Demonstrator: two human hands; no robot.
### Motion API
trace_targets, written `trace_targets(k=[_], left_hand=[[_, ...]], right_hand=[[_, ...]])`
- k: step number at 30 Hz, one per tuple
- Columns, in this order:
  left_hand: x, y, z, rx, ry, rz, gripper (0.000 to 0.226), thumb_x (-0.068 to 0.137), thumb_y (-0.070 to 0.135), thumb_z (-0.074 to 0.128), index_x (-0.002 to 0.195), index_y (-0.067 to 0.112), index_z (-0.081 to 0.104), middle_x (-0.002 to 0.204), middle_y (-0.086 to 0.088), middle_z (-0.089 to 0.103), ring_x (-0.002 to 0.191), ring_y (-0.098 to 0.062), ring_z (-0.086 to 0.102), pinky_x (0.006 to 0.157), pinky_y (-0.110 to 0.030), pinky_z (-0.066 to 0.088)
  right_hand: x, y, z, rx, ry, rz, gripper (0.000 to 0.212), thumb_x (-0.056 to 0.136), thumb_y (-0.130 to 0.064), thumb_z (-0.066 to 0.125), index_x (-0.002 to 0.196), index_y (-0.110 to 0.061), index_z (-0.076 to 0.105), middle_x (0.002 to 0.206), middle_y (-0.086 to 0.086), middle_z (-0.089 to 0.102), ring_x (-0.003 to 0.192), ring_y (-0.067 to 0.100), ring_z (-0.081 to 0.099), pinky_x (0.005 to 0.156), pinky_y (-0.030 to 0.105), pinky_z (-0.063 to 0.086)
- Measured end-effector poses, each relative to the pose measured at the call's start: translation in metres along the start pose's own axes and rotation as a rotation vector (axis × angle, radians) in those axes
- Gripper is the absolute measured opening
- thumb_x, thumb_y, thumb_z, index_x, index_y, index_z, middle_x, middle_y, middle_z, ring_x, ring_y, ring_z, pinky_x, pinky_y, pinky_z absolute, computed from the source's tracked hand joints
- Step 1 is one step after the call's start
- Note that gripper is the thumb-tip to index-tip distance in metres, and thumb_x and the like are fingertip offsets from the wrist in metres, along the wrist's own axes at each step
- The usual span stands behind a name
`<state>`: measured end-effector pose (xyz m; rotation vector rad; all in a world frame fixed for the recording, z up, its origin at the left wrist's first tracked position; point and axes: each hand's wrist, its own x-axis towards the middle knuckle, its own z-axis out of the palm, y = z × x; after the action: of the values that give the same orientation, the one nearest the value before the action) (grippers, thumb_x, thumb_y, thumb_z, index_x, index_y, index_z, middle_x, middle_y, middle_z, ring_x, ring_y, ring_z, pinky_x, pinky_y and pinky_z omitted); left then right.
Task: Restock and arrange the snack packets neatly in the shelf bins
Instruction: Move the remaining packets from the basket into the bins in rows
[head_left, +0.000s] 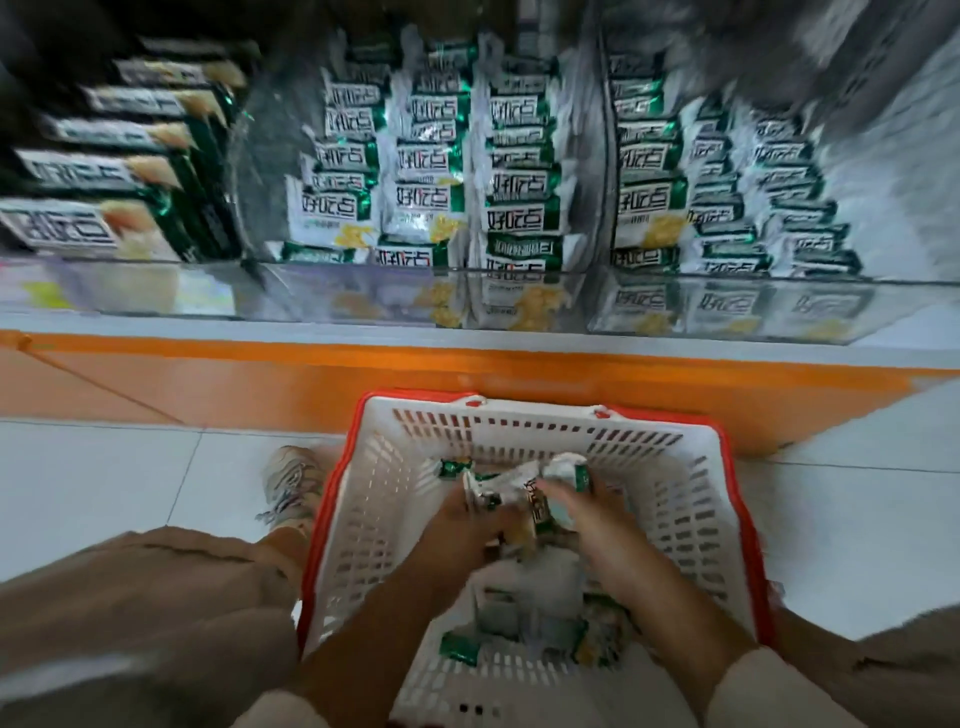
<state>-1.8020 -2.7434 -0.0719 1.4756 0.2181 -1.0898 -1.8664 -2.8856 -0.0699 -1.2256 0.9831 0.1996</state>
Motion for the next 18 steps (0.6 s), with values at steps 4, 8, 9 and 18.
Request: trace_targets(k=[4,8,9,18], left_hand=[[-0.033,0.038,-0.002,-0.071,-0.042,0.105,0.037,0.087,0.004,0.070,0.120,0.017,0.059,0.111,-0.011,0.073,0.102,-0.034,0.070,0.093,-0.060,0.052],[-0.067,0.078,0.006,-0.008,-0.094,0.217,0.037,0.089,0.005,0.069,0.122,0.013,0.056,0.108,-0.013,0.074,0.093,-0.030,0.073,0.093,-0.059,0.053],[-0.075,0.087,0.009,0.019,-0.102,0.239,0.037,0.089,0.006,0.069,0.122,0.013,0.056,0.108,-0.014,0.074,0.097,-0.034,0.072,0.092,-0.059,0.054],[-0.125,0.175,0.038,0.091,-0.153,0.437,0.040,0.088,0.008,0.070,0.124,0.016,0.054,0.101,-0.014,0.072,0.083,-0.031,0.072,0.066,-0.036,0.059]], right_hand=[[-0.048,-0.037,-0.016,0.112,-0.151,-0.082,0.023,0.093,-0.009,0.059,0.111,-0.023,0.057,0.111,0.003,0.065,0.097,0.023,0.069,0.089,0.044,0.055],[-0.092,-0.071,-0.029,-0.039,-0.147,-0.242,0.035,0.085,-0.033,0.071,0.114,-0.034,0.052,0.110,-0.007,0.062,0.090,0.016,0.072,0.087,0.041,0.056],[-0.103,-0.081,-0.031,-0.127,-0.114,-0.294,0.032,0.084,-0.038,0.072,0.108,-0.038,0.051,0.109,-0.008,0.062,0.094,0.020,0.071,0.087,0.042,0.056],[-0.170,-0.163,-0.053,-0.460,-0.018,-0.637,0.035,0.084,-0.046,0.067,0.115,-0.041,0.049,0.122,-0.012,0.059,0.092,0.009,0.070,0.092,0.040,0.052]])
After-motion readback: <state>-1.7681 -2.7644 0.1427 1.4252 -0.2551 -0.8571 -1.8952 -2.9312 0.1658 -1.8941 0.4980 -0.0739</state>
